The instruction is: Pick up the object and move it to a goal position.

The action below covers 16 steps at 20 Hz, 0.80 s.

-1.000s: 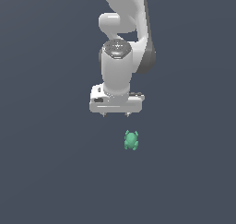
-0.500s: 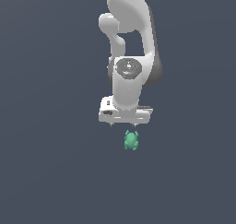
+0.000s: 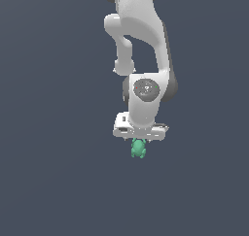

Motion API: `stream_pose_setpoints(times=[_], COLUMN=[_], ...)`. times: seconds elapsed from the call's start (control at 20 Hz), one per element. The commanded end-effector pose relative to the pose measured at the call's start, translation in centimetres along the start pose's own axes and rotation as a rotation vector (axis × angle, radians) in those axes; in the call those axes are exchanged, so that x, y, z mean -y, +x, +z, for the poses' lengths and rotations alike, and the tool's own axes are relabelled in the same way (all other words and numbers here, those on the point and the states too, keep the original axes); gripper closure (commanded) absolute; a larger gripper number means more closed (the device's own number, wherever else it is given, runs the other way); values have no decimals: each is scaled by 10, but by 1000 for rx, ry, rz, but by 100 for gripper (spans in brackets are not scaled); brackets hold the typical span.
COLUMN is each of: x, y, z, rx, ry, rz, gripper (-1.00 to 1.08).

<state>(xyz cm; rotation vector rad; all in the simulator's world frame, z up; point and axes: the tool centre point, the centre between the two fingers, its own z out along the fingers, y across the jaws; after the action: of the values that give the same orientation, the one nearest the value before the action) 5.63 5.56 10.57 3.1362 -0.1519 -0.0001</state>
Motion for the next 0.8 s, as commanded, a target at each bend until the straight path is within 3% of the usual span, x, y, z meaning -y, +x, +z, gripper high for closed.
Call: stream_pose_setpoints(times=[0.0,0.35,0.75], x=[3,4,4], y=[2,1,1], z=[4,10,48], rx=[0,1,0], ry=[1,1,2], rz=[8,6,9], gripper=[-92,-92,-92])
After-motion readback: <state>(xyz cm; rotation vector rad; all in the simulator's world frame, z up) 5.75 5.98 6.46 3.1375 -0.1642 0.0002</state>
